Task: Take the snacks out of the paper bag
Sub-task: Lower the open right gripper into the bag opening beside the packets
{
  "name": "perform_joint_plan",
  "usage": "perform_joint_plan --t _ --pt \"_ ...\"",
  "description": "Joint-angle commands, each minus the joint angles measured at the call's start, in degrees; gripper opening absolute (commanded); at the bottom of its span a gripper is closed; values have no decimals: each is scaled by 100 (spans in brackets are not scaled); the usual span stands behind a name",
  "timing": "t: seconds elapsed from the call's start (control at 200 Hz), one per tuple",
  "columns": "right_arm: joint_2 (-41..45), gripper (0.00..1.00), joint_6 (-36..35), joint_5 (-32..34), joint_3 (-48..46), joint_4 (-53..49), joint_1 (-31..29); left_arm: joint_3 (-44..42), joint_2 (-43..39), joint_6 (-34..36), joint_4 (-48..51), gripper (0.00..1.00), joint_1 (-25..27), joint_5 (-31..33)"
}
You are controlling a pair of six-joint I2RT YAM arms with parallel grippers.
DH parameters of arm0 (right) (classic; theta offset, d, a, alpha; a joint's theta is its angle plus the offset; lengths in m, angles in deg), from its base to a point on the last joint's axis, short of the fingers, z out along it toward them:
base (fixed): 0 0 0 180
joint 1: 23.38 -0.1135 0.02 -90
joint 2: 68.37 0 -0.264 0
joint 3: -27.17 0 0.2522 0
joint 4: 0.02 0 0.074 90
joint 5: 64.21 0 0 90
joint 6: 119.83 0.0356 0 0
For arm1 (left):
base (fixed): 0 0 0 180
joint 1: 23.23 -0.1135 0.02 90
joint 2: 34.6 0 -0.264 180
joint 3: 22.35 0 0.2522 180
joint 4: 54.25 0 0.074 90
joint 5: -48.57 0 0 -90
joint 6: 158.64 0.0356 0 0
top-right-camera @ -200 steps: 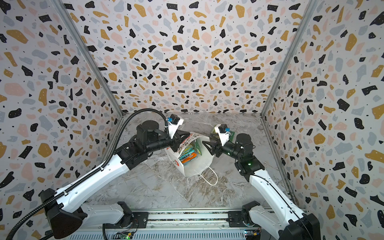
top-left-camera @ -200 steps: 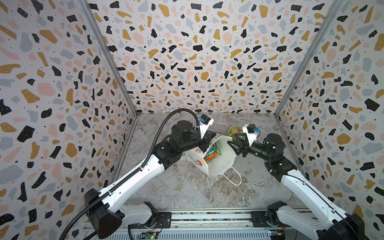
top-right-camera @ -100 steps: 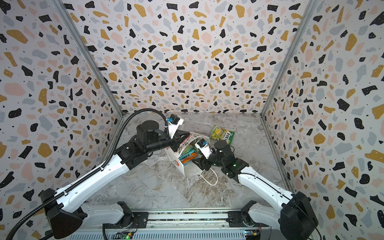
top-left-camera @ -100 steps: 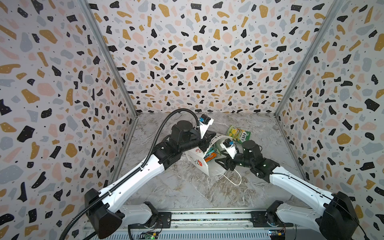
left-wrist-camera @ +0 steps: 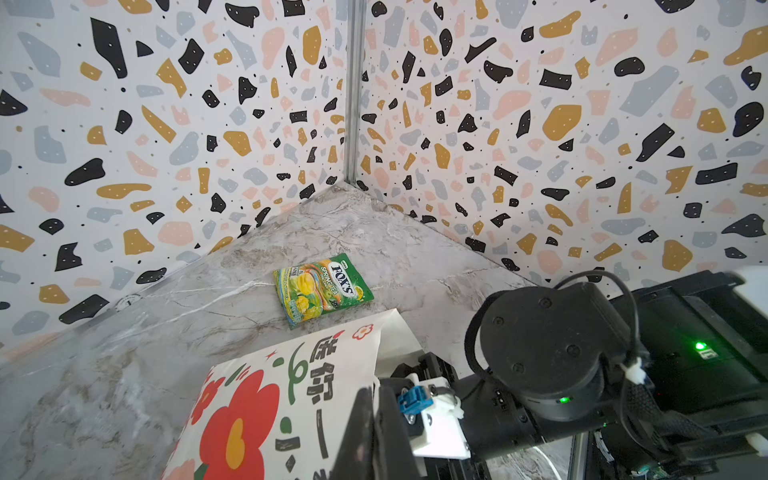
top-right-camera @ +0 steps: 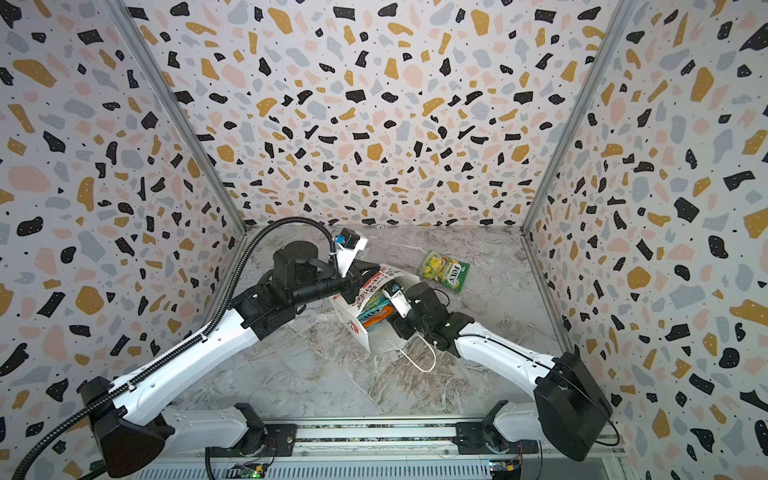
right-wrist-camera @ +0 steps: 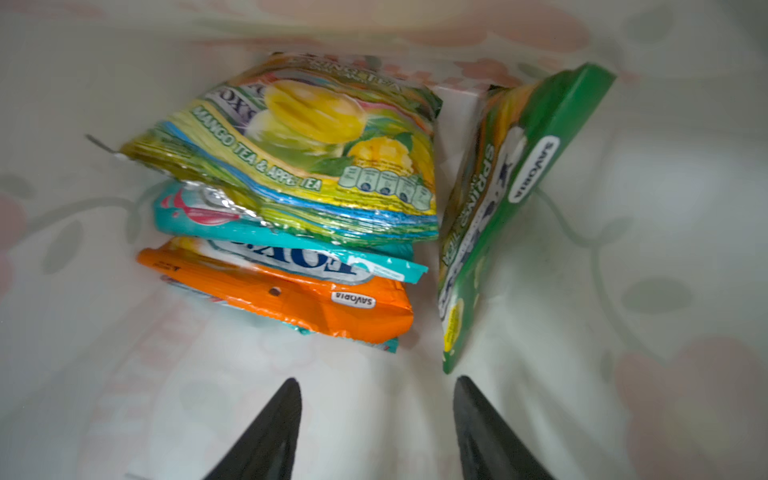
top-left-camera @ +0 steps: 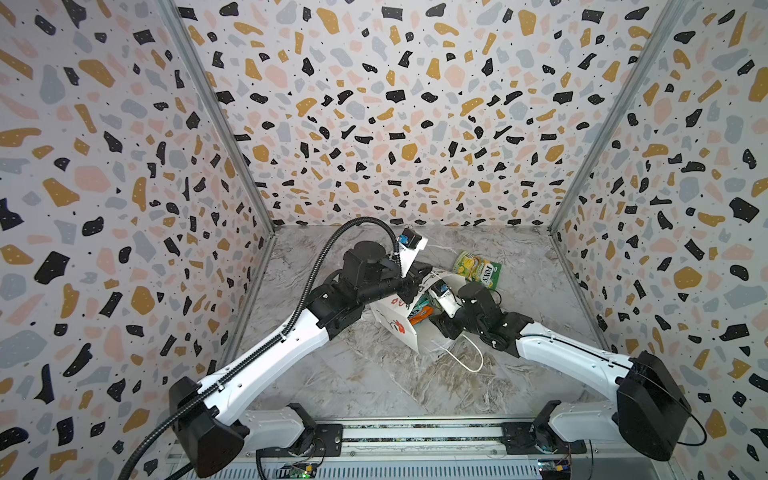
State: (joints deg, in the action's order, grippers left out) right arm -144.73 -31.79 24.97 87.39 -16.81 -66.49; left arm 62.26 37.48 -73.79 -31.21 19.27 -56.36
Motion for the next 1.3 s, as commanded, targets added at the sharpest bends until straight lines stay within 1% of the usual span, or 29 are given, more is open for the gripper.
perform_joint_plan --t 0.0,0.095,0.28,0.531,0.886,1.101,1.201,1.297 --pt "-97 59 276 779 236 -25 -57 14 -62 58 -110 0 21 -9" --pt "-180 57 419 1033 250 111 -57 11 -51 53 -105 0 21 -35" --pt "-339 50 685 1272 259 473 -57 12 -54 57 -104 0 20 -36" --pt "-735 40 835 1622 309 850 -57 20 -55 49 -104 0 19 -71" --pt "-1371 39 842 1931 511 1142 -45 10 -60 48 -107 0 21 -88" --pt "-1674 39 805 1834 582 1301 80 12 -57 49 -105 0 21 -97" --pt "-1742 33 784 1696 584 1357 192 9 -63 49 -104 0 21 -86" --pt "-1708 20 650 1480 566 1372 224 16 -54 48 -104 0 21 -68"
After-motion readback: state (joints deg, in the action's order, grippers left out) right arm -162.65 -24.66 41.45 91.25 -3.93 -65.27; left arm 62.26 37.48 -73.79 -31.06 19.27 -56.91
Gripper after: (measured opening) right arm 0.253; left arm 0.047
